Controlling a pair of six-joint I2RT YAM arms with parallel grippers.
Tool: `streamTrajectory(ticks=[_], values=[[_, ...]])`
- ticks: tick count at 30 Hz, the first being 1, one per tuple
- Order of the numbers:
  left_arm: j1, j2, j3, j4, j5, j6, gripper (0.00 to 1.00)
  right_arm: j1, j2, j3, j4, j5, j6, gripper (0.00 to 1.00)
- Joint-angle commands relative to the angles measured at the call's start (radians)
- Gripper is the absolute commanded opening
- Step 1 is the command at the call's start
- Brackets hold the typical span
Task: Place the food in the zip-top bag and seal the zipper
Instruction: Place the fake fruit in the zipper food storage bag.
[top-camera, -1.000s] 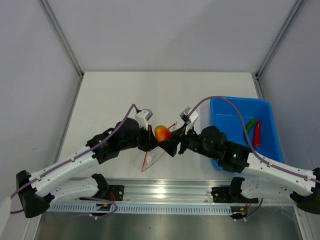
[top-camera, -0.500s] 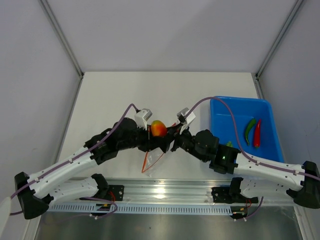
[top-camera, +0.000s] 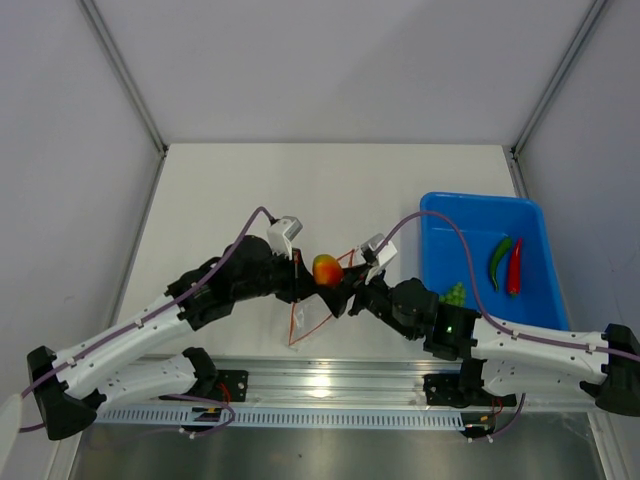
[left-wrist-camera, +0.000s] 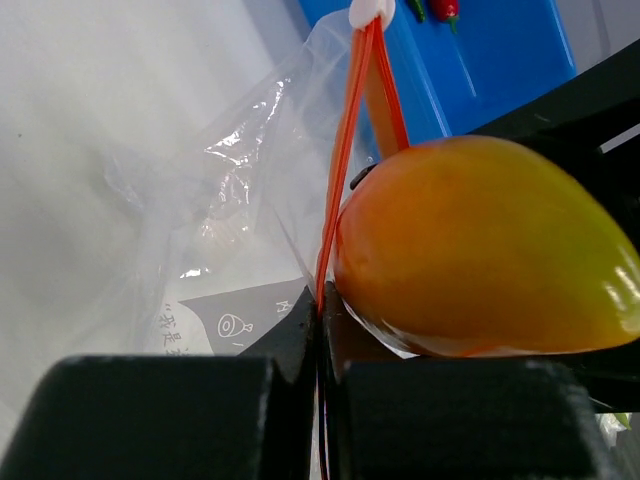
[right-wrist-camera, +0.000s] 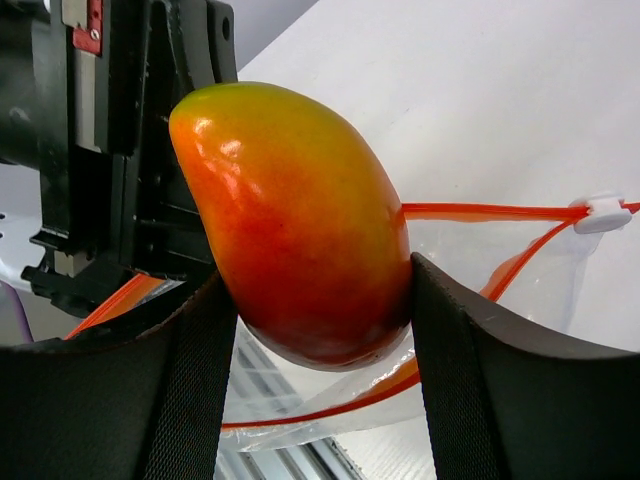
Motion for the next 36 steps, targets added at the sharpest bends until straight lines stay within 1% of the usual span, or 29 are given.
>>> streamTrajectory(ticks=[1, 5, 6, 7, 9, 12, 14, 16, 17, 18, 19, 20, 21, 22, 29, 32, 33, 34, 35, 36], values=[[-0.001, -0.019, 0.048, 0.040, -0.013, -0.010, 0.01, 0.016, -0.033, -0.023, 0.023, 0.043, 0.011, 0.14], [-0.001, -0.018, 0.070, 0.029, -0.024, 0.001, 0.01, 0.023, -0.041, -0.027, 0.003, 0.046, 0.008, 0.28], [-0.001, -0.016, 0.076, 0.027, -0.025, 0.002, 0.01, 0.023, -0.041, -0.026, -0.001, 0.046, 0.008, 0.38], [-0.001, -0.015, 0.076, 0.026, -0.027, 0.004, 0.01, 0.026, -0.041, -0.021, -0.010, 0.049, 0.006, 0.43], [-0.001, -0.016, 0.079, 0.021, -0.030, 0.007, 0.00, 0.029, -0.041, -0.018, -0.027, 0.055, 0.005, 0.51], [-0.001, -0.013, 0.084, 0.014, -0.039, 0.014, 0.01, 0.031, -0.047, -0.014, -0.047, 0.073, 0.000, 0.57], [0.000, -0.012, 0.087, 0.011, -0.039, 0.016, 0.01, 0.031, -0.055, -0.009, -0.055, 0.092, -0.003, 0.67], [-0.001, -0.013, 0.090, 0.011, -0.035, 0.018, 0.00, 0.031, -0.062, -0.001, -0.066, 0.095, -0.009, 0.69], [-0.001, -0.013, 0.090, 0.011, -0.034, 0.018, 0.01, 0.031, -0.066, -0.001, -0.069, 0.100, -0.009, 0.74], [0.000, -0.012, 0.090, 0.011, -0.034, 0.018, 0.01, 0.031, -0.069, 0.000, -0.073, 0.103, -0.006, 0.75], [0.000, -0.012, 0.091, 0.009, -0.034, 0.019, 0.00, 0.033, -0.072, 0.000, -0.075, 0.104, -0.008, 0.81], [-0.001, -0.010, 0.091, 0.009, -0.034, 0.019, 0.00, 0.031, -0.076, 0.000, -0.077, 0.104, -0.008, 0.85], [0.000, -0.009, 0.093, 0.009, -0.034, 0.021, 0.01, 0.031, -0.076, 0.000, -0.078, 0.103, -0.008, 0.96], [0.000, -0.009, 0.094, 0.009, -0.034, 0.021, 0.00, 0.031, -0.078, 0.002, -0.084, 0.104, -0.006, 0.99], [0.000, -0.006, 0.101, 0.011, -0.042, 0.027, 0.01, 0.036, -0.084, 0.025, -0.126, 0.115, 0.012, 0.99], [0.000, -0.012, 0.093, 0.015, -0.045, 0.028, 0.01, 0.040, -0.101, 0.068, -0.187, 0.156, 0.031, 0.99], [0.000, -0.013, 0.087, 0.014, -0.050, 0.033, 0.01, 0.040, -0.102, 0.089, -0.266, 0.175, 0.037, 0.99], [0.000, -0.013, 0.084, 0.015, -0.057, 0.034, 0.01, 0.040, -0.104, 0.145, -0.317, 0.237, 0.047, 0.99], [-0.001, -0.015, 0.079, 0.015, -0.061, 0.039, 0.01, 0.039, -0.099, 0.181, -0.437, 0.280, 0.096, 0.99], [0.000, -0.016, 0.075, 0.014, -0.065, 0.041, 0.01, 0.040, -0.096, 0.218, -0.501, 0.328, 0.127, 0.99]])
